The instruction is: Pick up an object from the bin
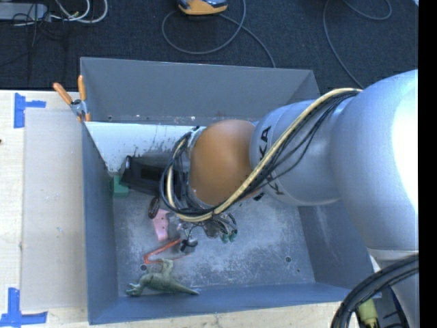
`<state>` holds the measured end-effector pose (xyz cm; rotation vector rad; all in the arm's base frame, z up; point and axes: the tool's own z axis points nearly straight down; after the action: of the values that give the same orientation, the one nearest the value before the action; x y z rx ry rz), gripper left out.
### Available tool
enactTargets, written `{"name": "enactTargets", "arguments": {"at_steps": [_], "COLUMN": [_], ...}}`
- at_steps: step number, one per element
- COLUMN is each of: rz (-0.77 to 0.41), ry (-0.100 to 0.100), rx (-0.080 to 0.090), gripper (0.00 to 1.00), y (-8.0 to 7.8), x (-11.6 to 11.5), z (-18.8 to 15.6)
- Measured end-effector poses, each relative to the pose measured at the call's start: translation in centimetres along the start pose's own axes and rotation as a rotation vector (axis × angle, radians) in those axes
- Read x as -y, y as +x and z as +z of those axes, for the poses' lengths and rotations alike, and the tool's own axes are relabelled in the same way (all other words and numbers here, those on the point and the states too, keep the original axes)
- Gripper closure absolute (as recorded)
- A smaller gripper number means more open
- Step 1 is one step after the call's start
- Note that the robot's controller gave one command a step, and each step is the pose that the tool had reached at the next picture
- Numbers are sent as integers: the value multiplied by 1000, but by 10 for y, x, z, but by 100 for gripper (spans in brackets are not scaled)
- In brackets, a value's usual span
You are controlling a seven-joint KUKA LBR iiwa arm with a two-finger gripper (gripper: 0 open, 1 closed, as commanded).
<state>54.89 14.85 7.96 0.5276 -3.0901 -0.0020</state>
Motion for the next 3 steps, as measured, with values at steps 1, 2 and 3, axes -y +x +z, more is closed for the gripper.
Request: {"name": "enactTargets", "arguments": {"at_steps": [1,2,3], "rz": [6,12,11], "ry": [-1,-1,-1], "rx": [-2,-1,-4], "gripper": [100,100,100], "y": [6,3,7], "x": [-7,-13,-5], "z": [-10,-23,-28]}}
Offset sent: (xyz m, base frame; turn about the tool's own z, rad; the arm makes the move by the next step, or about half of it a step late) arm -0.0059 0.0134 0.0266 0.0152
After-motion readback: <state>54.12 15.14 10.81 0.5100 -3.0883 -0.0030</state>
